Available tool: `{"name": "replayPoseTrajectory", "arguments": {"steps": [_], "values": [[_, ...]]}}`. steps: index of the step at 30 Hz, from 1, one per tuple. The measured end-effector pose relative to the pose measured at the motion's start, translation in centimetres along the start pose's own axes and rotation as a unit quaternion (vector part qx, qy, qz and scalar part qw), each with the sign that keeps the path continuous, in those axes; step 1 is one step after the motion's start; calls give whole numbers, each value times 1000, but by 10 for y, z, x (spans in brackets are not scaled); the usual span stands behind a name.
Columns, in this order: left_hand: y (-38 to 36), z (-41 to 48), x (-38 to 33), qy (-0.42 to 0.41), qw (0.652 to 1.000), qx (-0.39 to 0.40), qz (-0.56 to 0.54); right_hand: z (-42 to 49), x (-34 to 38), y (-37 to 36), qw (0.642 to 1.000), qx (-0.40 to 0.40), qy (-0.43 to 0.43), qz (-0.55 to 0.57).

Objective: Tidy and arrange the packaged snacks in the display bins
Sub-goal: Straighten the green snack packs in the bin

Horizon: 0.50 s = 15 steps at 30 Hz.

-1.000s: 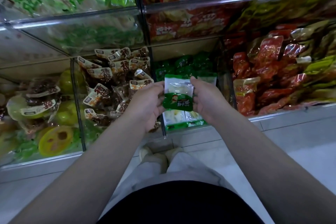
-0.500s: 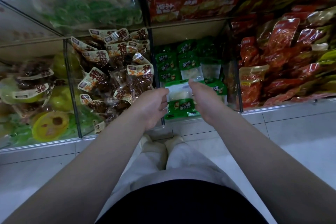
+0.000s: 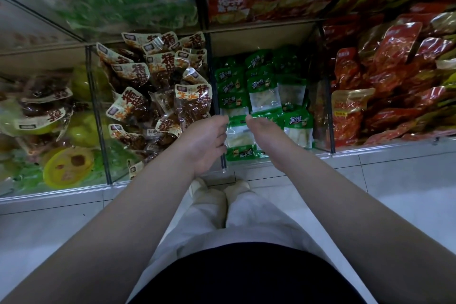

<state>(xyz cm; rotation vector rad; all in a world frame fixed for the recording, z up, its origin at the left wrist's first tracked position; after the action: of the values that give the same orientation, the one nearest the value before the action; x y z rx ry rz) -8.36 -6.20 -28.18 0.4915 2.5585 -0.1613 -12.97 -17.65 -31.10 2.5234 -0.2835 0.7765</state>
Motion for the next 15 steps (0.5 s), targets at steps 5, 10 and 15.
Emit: {"name": "replayPoseTrajectory", "arguments": {"steps": [5,10,15], "values": [[1,-5,-21,-43,998,2,-44,-7,25,14,997,-19,61,49],[2,-18,-47,-87,990,7,-108,-17,55,15,987,-9,77,139],[3,-33,-75,-124,982,27,-139,-30,90,18,972,26,113,204]]}}
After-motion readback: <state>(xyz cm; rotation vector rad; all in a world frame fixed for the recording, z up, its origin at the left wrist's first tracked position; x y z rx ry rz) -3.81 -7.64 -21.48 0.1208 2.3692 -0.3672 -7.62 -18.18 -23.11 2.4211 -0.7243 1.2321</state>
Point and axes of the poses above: each hand's wrist, its own z-axis towards the middle knuckle, its own y-axis out of the back of the hand, x = y × z, the point moved 10 cm from there along z, towards the middle knuckle, and after that the axes turned 10 degrees about -x, right-handed, at the moved point
